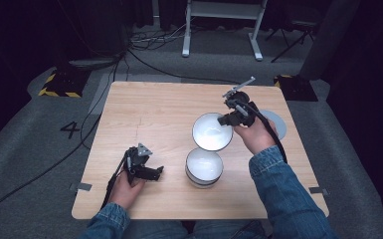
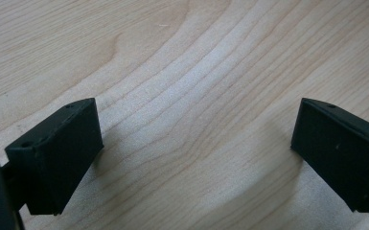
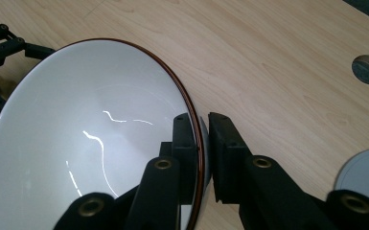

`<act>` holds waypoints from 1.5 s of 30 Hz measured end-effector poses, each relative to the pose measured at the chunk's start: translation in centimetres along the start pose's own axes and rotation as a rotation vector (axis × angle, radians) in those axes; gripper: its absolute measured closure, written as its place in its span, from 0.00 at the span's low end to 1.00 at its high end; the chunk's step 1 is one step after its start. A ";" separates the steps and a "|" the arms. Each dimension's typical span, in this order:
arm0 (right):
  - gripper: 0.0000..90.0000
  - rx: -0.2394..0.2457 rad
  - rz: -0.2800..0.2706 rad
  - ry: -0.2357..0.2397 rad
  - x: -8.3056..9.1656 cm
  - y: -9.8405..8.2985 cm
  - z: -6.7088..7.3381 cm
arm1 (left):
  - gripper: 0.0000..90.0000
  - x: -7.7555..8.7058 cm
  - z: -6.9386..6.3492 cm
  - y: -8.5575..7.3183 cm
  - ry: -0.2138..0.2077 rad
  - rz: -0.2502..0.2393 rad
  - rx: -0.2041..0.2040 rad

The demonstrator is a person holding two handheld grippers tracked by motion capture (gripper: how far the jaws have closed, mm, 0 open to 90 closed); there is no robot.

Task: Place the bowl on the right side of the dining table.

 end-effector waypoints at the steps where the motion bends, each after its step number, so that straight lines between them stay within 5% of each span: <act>1: 0.91 -0.008 -0.003 0.010 0.1 0.1 -0.2 | 0.04 0.0 0.0 0.0 -0.002 -0.002 -0.002; 21: 0.91 -0.069 -0.030 -0.093 2.7 1.8 -6.3 | 0.04 0.1 0.0 -0.1 -0.001 -0.003 -0.004; 45: 0.91 -0.201 -0.026 -0.187 2.0 1.5 -13.4 | 0.03 0.2 -0.2 -0.2 -0.011 -0.005 -0.001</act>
Point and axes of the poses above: each handheld gripper's, and its own axes: x roughly backward along the jaws, y roughly out of its top, z roughly to its left, the point moved 9 cm from there along -x, roughly forward along the jaws, and after that the axes turned 5 degrees about y, right-handed, at the moved point
